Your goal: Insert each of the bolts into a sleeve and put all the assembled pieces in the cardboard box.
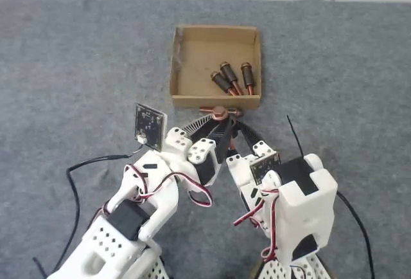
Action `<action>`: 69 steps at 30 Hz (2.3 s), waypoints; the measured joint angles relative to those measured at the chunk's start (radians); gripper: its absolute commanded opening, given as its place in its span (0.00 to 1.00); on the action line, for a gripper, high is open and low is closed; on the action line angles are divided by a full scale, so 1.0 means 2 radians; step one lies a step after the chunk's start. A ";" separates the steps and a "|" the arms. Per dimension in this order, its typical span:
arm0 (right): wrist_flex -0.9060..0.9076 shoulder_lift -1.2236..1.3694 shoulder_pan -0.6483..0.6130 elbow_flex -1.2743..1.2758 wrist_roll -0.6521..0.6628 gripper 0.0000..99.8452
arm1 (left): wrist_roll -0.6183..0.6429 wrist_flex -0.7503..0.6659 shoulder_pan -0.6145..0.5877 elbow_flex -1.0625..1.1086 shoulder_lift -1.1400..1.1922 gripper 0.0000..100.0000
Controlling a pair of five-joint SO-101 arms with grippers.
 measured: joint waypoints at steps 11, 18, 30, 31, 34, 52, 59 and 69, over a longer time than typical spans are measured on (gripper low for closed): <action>0.000 0.000 0.000 0.000 0.000 0.01 | -0.008 -0.018 0.000 0.012 -0.001 0.01; 0.000 0.000 0.000 0.000 0.000 0.01 | -0.008 -0.129 -0.012 0.071 0.000 0.01; 0.000 0.000 -0.001 0.000 0.000 0.01 | -0.008 -0.200 -0.051 0.058 0.052 0.01; 0.000 0.000 -0.003 0.000 0.000 0.01 | -0.008 -0.202 -0.056 0.050 0.072 0.01; 0.000 0.000 -0.010 0.000 0.000 0.01 | -0.008 -0.202 -0.063 0.031 0.133 0.01; 0.000 0.000 -0.010 0.000 0.000 0.01 | -0.008 -0.205 -0.048 0.028 0.147 0.01; 0.000 0.000 -0.010 0.000 0.000 0.01 | -0.008 -0.229 -0.049 -0.003 0.210 0.01; 0.000 0.000 -0.010 0.000 0.000 0.01 | -0.008 -0.232 -0.049 -0.009 0.240 0.01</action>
